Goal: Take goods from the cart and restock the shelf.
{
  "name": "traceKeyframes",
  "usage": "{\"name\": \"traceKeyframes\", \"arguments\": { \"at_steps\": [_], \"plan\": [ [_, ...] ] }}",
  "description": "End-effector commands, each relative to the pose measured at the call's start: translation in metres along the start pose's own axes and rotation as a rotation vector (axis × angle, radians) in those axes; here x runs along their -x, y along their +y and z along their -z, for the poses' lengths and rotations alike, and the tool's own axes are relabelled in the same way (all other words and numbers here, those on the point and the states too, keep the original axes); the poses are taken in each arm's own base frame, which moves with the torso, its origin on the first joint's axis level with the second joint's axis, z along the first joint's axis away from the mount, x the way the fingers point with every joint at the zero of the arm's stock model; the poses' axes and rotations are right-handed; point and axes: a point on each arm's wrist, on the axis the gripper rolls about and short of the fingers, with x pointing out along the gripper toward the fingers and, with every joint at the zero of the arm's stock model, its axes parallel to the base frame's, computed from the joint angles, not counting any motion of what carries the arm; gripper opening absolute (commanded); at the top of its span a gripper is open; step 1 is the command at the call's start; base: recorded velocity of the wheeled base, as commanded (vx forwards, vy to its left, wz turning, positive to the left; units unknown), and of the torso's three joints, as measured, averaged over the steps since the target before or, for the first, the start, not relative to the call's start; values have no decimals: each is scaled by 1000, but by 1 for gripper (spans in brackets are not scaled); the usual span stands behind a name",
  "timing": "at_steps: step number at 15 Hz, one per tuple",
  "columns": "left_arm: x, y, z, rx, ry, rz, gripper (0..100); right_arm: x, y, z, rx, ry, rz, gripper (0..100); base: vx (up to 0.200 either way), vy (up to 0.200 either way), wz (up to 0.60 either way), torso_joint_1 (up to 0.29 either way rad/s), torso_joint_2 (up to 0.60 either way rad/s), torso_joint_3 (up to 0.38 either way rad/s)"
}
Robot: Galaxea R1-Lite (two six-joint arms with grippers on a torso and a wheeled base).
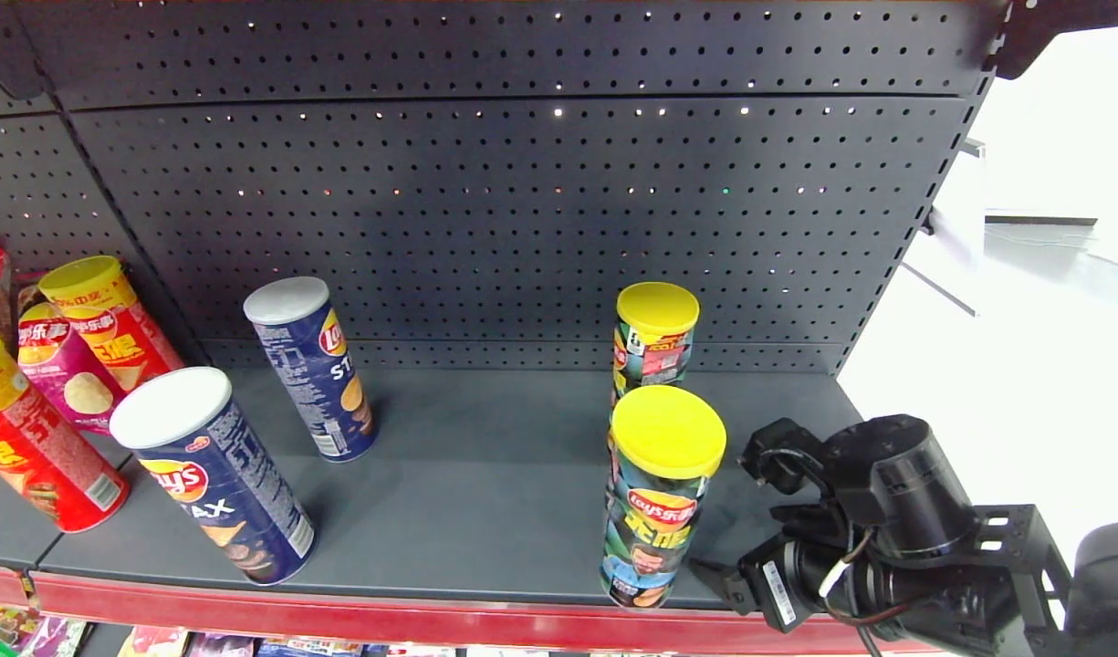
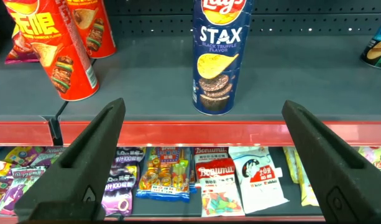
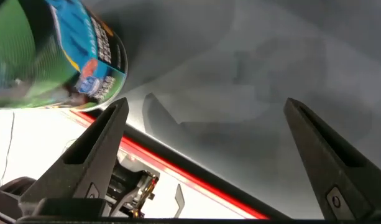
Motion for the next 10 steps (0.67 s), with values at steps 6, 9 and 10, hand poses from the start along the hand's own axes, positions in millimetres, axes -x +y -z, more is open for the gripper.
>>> {"name": "traceKeyframes", "arguments": {
  "at_steps": [6, 9, 10],
  "plan": [
    [0, 0, 0, -1, 0, 0, 100, -6, 5, -2, 11, 3, -9, 100, 0, 0, 0, 0, 0, 0],
    [0, 0, 0, 1, 0, 0, 100, -6, 6, -4, 10, -6, -11, 100, 0, 0, 0, 0, 0, 0],
    [0, 0, 0, -1, 0, 0, 100, -7, 6, -5, 11, -4, -11, 100, 0, 0, 0, 0, 0, 0]
  ]
}}
